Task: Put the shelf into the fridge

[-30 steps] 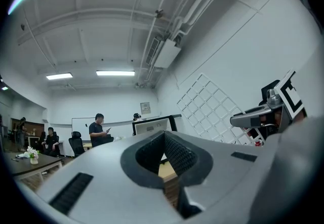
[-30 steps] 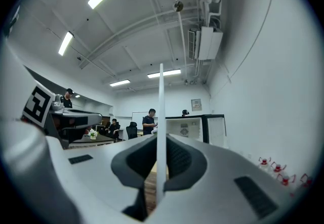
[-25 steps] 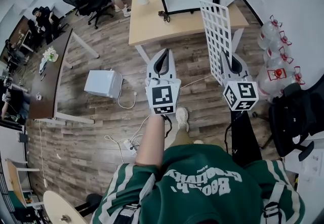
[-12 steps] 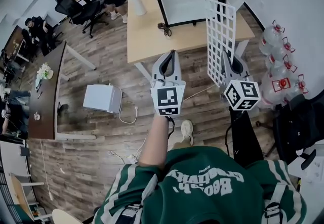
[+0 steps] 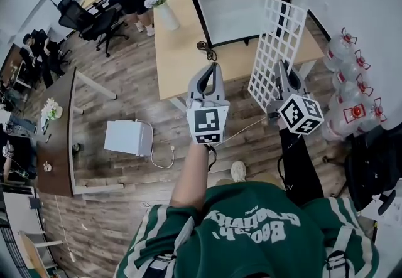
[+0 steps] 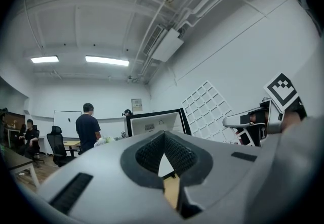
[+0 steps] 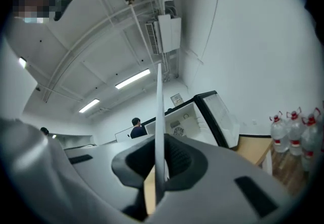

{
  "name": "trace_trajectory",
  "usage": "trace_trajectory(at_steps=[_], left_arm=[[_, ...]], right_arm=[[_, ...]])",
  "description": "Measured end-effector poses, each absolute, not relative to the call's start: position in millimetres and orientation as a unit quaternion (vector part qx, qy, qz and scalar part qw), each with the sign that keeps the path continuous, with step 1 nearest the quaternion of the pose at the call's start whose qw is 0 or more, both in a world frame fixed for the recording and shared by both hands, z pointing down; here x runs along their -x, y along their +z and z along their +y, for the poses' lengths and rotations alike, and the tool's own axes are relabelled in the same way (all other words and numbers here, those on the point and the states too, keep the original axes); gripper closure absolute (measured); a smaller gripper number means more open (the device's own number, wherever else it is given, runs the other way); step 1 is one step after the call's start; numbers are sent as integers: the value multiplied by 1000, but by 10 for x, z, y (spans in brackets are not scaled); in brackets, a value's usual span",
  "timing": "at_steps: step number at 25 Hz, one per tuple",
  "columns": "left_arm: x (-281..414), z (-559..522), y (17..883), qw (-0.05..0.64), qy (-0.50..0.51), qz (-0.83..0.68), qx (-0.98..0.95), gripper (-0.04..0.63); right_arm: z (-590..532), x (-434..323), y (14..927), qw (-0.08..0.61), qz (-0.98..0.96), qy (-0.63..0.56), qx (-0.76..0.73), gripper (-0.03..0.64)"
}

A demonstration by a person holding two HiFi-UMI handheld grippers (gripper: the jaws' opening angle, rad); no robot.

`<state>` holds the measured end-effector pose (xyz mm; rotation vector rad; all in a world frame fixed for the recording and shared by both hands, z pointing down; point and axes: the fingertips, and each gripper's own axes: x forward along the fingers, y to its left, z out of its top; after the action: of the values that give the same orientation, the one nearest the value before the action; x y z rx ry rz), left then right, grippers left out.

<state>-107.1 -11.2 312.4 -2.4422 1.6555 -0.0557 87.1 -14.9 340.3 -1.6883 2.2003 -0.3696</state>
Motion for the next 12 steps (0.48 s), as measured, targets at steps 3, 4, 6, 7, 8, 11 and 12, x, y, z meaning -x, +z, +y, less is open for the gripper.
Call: trace_trajectory(at_steps=[3, 4, 6, 7, 8, 11, 12], left_arm=[[1182, -378, 3170, 92, -19, 556, 826, 597], [1215, -459, 3183, 90, -19, 555, 827, 597], [1268, -597, 3214, 82, -17, 552, 829, 597], [1288, -656, 3229, 78, -16, 551, 831, 597], [1303, -711, 3244, 75, -16, 550, 832, 597], [1314, -840, 3267, 70, -15, 546, 835, 597], [1314, -877, 3280, 69, -16, 545, 836, 597]], right_arm=[[-405, -831, 3482, 202, 758, -161, 599, 586], [-478, -816, 3508, 213, 752, -171, 599, 586], [-606, -788, 3568, 234, 741, -192, 599, 586], [-665, -779, 3605, 243, 735, -204, 599, 585], [-721, -772, 3644, 250, 729, -216, 600, 584], [-864, -763, 3727, 275, 717, -240, 594, 585], [-906, -763, 3741, 285, 714, -246, 590, 586]])
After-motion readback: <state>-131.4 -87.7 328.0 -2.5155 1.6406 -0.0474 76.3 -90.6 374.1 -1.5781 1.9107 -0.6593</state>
